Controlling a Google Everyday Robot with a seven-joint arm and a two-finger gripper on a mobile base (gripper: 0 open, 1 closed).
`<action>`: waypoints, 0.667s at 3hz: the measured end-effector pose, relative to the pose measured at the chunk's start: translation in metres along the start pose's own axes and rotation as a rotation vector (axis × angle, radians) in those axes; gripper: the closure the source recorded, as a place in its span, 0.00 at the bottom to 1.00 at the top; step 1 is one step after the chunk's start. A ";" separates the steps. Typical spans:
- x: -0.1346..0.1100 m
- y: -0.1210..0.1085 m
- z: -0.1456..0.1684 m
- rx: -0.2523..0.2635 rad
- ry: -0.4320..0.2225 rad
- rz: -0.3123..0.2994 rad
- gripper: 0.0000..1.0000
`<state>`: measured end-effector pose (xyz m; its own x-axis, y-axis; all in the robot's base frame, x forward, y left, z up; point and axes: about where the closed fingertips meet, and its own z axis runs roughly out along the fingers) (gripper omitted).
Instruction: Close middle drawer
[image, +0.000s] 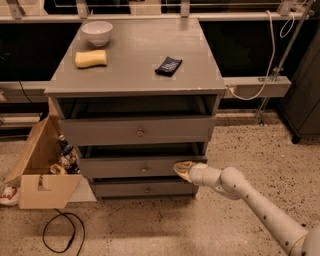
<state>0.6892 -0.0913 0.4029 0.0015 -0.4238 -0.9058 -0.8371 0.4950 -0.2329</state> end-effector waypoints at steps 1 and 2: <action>-0.001 -0.006 0.004 0.008 -0.015 0.008 1.00; -0.002 -0.019 0.017 0.016 -0.041 0.018 1.00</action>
Offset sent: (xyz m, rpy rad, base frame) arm 0.0308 -0.0006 0.0019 0.0464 -0.0208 -0.0211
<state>0.7143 -0.0875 0.4031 0.0092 -0.3839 -0.9233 -0.8282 0.5146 -0.2222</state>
